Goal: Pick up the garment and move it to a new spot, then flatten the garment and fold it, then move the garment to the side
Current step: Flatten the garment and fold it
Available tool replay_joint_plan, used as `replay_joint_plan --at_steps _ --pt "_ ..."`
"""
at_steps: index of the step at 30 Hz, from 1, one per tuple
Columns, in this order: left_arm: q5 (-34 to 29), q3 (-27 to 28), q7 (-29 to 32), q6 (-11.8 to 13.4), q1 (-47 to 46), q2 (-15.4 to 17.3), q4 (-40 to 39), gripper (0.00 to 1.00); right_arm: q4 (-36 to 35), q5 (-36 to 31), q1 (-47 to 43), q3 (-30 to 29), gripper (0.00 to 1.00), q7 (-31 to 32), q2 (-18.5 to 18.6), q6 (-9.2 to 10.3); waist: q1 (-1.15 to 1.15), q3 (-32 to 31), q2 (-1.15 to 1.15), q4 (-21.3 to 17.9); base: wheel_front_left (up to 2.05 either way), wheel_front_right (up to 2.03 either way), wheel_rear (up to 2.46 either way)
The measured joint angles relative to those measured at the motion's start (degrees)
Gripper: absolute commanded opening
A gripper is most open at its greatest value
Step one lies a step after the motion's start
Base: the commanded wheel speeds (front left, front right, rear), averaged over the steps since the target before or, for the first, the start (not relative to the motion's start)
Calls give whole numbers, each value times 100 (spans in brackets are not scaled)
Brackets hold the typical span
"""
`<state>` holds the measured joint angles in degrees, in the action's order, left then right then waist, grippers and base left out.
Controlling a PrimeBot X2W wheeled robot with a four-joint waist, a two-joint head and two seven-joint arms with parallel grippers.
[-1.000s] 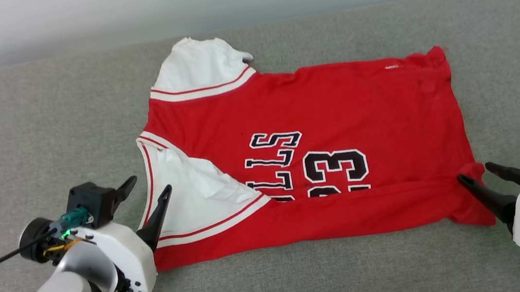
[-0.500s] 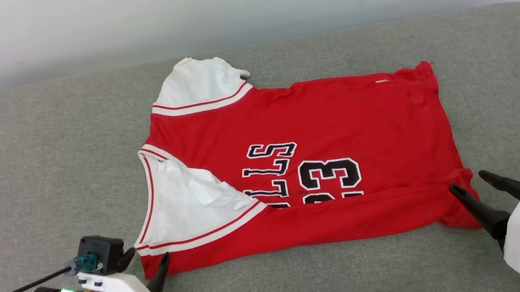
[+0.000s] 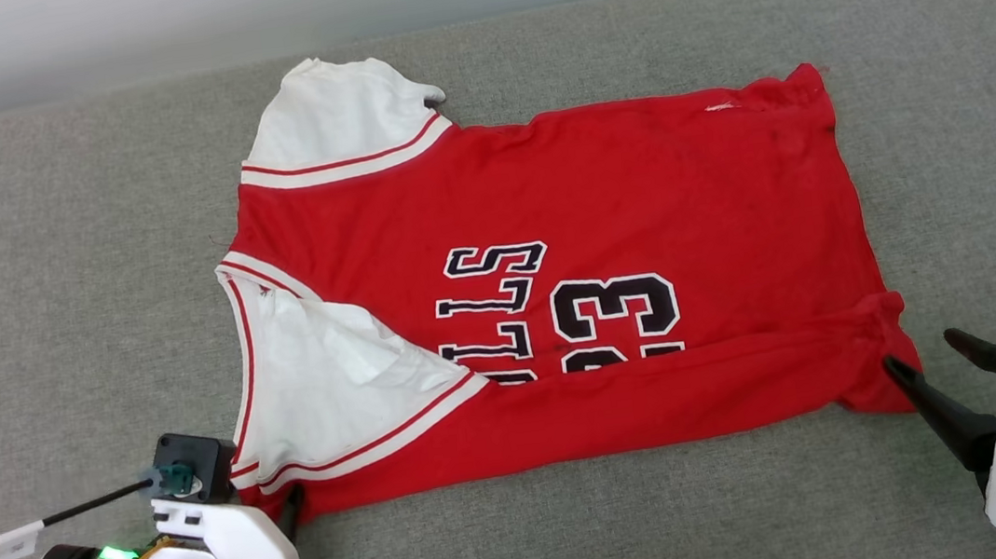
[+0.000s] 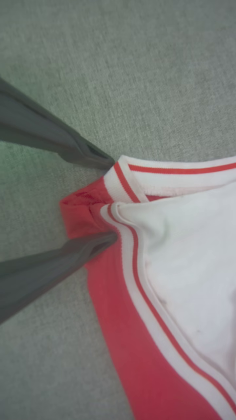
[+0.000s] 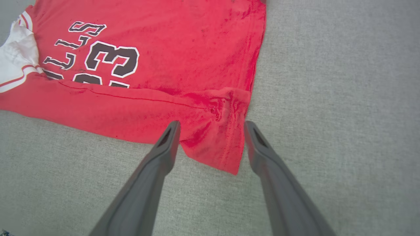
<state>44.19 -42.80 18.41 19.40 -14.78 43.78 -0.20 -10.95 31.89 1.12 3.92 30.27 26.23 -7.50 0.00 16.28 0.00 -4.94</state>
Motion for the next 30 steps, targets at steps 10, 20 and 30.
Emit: replay_joint_plan --at_steps 10,20,30 --pt "-74 -60 -357 -170 -90 -213 -2 0 482 -575 1 -279 100 642 -299 0 0 -152 0 205 0 0 0" --pt "-186 63 -499 89 13 1 -1115 0 1463 -1109 248 -480 100 929 -724 0 0 -317 0 597 0 0 0" --pt "-425 -111 -324 200 25 89 -1593 0 1929 -1272 597 -413 0 961 -873 0 0 -95 0 797 0 0 0"
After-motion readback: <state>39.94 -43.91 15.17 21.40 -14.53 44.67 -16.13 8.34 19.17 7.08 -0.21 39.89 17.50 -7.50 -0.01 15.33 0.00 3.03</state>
